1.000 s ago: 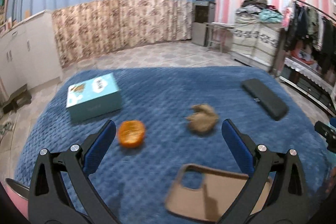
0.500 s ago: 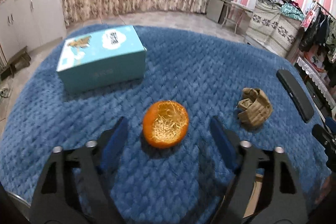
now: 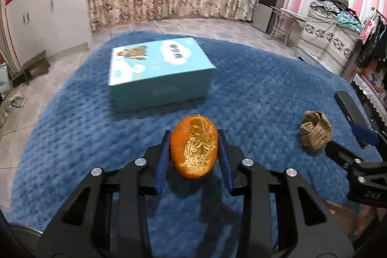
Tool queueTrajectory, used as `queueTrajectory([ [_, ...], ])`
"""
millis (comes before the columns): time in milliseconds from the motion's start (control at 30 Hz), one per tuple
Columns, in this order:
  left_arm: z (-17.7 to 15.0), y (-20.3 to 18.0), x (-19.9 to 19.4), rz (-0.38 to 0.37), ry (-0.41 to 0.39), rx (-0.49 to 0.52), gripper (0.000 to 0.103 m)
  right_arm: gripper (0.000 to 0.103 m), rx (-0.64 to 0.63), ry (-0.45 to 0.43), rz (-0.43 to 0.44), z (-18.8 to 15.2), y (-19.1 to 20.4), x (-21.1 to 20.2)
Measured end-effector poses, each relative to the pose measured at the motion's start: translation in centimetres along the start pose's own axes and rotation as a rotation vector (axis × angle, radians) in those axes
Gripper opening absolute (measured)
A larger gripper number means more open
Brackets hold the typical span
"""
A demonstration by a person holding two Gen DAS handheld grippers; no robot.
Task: Collect trash
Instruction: 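Grasp the orange peel with the left tool while the right tool grasps the beige crumpled packet, then carry the orange peel and beige packet with both tools over the blue basket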
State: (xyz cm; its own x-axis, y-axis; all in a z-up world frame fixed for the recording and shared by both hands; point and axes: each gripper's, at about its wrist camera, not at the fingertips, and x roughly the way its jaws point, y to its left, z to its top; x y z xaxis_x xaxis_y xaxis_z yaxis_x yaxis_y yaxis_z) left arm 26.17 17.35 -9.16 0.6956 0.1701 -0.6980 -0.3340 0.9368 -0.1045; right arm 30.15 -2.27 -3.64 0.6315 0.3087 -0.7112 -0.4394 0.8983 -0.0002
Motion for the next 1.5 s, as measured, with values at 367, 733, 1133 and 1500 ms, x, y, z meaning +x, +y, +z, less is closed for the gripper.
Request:
queueTrajectory([
  [367,0.7,1.1,-0.8,-0.005,-0.013,-0.029,0.036,0.045,-0.030,0.084,0.086,0.7,1.2,2.4],
  [733,0.5,-3.6,-3.8,-0.040,-0.057,0.052,0.036,0.045,0.086,-0.074,-0.002,-2.1,-5.8,-6.8],
  [1133,-1.0,-15.9,-9.1,-0.243,-0.092,0.185,0.036,0.045,0.200,-0.159,-0.263,-8.8,-16.5,-18.9],
  [1500,-6.6,-28.3,-13.5,-0.439,-0.080,0.374,0.036,0.045,0.410,-0.177,-0.493,-18.2,-26.1,-28.2],
])
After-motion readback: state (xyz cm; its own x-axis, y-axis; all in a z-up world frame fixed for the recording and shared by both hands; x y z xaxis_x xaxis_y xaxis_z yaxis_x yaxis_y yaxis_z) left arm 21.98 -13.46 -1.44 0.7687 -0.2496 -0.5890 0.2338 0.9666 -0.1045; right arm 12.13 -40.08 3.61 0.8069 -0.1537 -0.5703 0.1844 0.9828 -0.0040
